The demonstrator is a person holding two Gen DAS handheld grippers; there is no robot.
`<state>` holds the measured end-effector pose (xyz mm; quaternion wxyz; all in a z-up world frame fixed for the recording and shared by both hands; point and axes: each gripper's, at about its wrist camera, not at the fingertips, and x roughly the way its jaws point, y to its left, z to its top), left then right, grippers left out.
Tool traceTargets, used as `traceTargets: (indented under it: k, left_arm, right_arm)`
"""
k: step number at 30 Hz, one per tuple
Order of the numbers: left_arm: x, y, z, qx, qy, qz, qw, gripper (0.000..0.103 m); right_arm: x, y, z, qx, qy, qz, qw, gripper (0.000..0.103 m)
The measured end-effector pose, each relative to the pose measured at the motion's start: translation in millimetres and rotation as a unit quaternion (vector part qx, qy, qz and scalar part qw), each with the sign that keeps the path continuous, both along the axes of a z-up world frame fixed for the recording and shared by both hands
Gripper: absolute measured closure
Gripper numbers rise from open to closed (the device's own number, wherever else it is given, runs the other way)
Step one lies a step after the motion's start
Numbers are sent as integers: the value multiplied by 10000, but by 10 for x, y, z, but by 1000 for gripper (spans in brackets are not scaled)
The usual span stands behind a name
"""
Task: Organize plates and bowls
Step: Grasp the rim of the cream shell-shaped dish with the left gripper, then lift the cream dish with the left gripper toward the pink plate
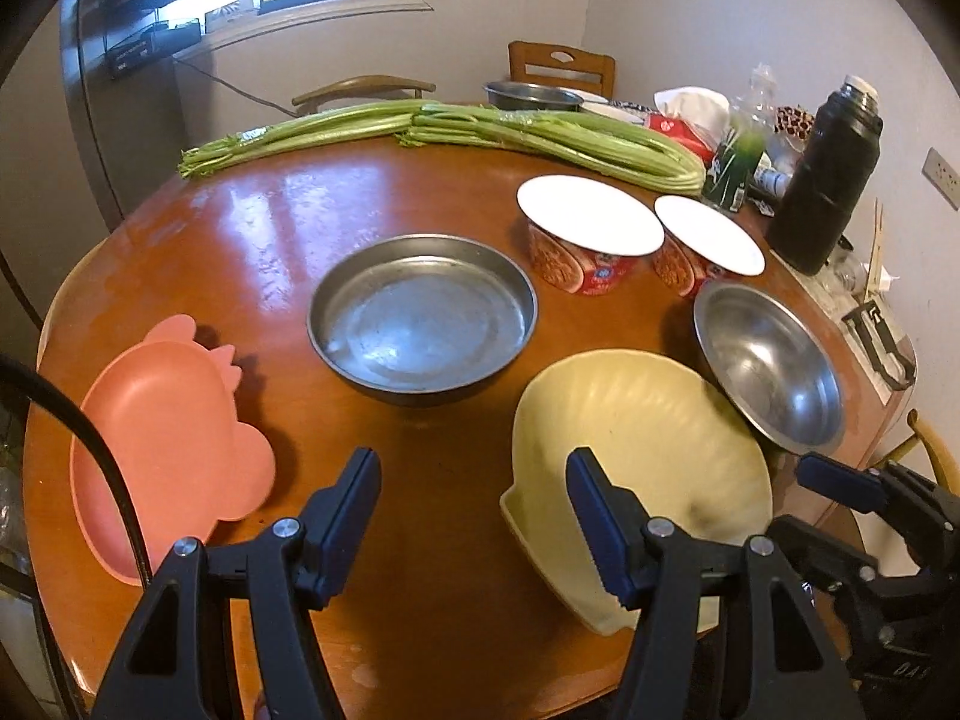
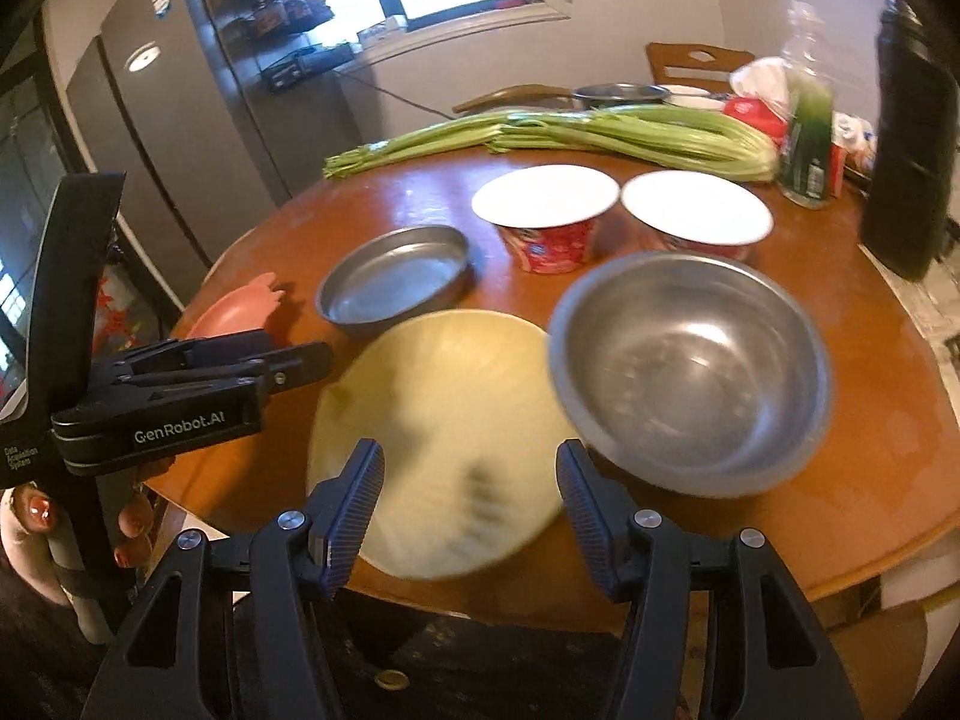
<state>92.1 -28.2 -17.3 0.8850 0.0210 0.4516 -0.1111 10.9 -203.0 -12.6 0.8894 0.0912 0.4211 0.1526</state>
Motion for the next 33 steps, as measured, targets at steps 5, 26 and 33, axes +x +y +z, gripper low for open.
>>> traceTargets:
  k: [5, 26, 33]
  left_arm:
    - [23, -36, -81, -34, 99, -84, 9999, 39]
    - [114, -209, -377, -54, 492, -402, 9980, 43]
    - [72, -279, -384, -48, 499, -553, 9972, 50]
  right_arm:
    - [-55, -92, -121, -17, 202, -26, 9998, 42]
    - [182, 76, -355, -236, 348, 45, 9991, 48]
    - [203, 189, -354, -379, 283, 175, 9987, 50]
